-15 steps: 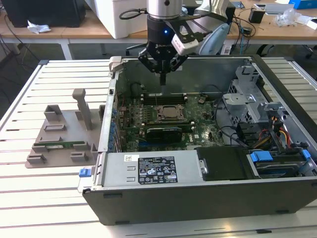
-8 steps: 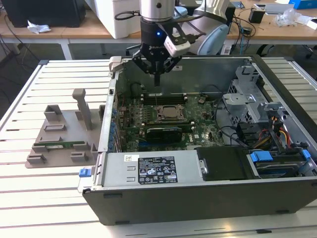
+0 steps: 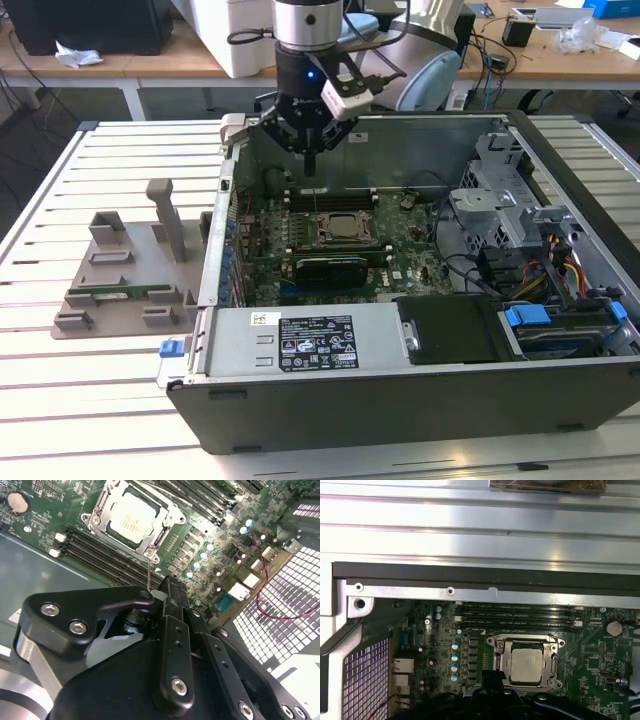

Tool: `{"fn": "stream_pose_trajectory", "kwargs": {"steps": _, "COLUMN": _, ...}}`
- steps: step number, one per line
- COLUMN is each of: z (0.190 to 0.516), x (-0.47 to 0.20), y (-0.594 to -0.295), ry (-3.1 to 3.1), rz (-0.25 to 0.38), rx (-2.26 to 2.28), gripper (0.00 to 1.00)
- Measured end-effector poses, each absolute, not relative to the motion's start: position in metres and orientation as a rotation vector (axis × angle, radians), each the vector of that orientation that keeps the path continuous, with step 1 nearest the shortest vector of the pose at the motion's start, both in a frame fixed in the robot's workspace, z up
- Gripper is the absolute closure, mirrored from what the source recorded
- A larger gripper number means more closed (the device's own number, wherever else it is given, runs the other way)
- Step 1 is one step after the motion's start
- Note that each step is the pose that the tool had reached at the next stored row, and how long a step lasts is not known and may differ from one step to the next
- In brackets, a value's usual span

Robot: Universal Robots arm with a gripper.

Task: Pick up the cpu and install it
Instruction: 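Install the first cpu locking lever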

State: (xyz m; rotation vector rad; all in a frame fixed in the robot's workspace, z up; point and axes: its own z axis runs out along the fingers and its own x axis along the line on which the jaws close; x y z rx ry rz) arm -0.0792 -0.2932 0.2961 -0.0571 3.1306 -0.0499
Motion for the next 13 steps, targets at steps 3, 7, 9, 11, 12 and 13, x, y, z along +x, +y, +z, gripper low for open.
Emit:
{"fn": "stream_pose_trajectory", "kwargs": {"steps": 3, "z": 0.2943, "x": -0.0795, "y": -0.2932, "ry": 3.131, "rz": -0.050, "rx": -0.057, "gripper": 0.89}}
{"fn": "stream_pose_trajectory", "kwargs": {"steps": 7, "z": 0.2910, "x": -0.0799, "y": -0.2931, "ry": 3.131, "rz": -0.050, "rx": -0.057, "gripper": 0.89}}
{"fn": "stream_pose_trajectory", "kwargs": {"steps": 9, "z": 0.2894, "x": -0.0801, "y": -0.2931, "ry": 3.131, "rz": -0.050, "rx": -0.057, "gripper": 0.89}}
{"fn": "stream_pose_trajectory", "kwargs": {"steps": 11, "z": 0.2879, "x": -0.0802, "y": -0.2931, "ry": 3.131, "rz": -0.050, "rx": -0.057, "gripper": 0.89}}
{"fn": "stream_pose_trajectory", "kwargs": {"steps": 12, "z": 0.2872, "x": -0.0803, "y": -0.2931, "ry": 3.131, "rz": -0.050, "rx": -0.057, "gripper": 0.89}}
{"fn": "stream_pose_trajectory", "kwargs": {"steps": 13, "z": 0.2862, "x": -0.0804, "y": -0.2931, "ry": 3.131, "rz": -0.050, "rx": -0.057, "gripper": 0.89}}
